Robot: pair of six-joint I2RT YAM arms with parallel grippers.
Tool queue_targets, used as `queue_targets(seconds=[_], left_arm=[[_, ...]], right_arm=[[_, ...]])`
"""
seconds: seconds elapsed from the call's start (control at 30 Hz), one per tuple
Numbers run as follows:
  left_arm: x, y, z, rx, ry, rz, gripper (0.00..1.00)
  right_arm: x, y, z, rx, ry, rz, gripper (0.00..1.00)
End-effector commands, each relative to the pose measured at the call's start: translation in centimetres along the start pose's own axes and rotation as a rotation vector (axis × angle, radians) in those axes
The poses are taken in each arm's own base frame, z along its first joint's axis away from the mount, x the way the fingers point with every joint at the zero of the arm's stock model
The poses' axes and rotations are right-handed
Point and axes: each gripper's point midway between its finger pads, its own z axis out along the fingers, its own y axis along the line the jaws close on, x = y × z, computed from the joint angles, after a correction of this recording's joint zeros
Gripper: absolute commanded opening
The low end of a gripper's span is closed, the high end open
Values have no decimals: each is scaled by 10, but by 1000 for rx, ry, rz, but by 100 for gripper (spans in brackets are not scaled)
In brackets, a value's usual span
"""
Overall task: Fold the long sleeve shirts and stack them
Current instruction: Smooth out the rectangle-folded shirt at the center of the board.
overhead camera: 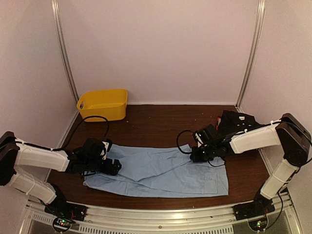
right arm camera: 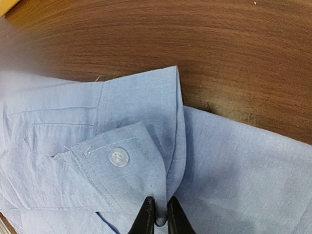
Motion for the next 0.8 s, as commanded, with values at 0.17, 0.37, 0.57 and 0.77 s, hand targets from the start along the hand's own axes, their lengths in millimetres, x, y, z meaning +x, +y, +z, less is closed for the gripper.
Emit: queue_targets(seconds=[0.17, 0.37, 0.57, 0.77], left_arm=[[-30, -8, -11, 20, -84, -5, 98], [-51, -12, -22, 16, -118, 11, 98], [-64, -21, -23, 32, -129, 38, 98], [-68, -28, -16, 56, -120, 56, 98]], right_arm=[[-17, -7, -20, 47, -77, 5, 0], [-20, -19, -40, 112, -98, 1, 0], [-8, -36, -43, 177, -83, 0, 0], [0, -51, -41, 241, -72, -3, 0]])
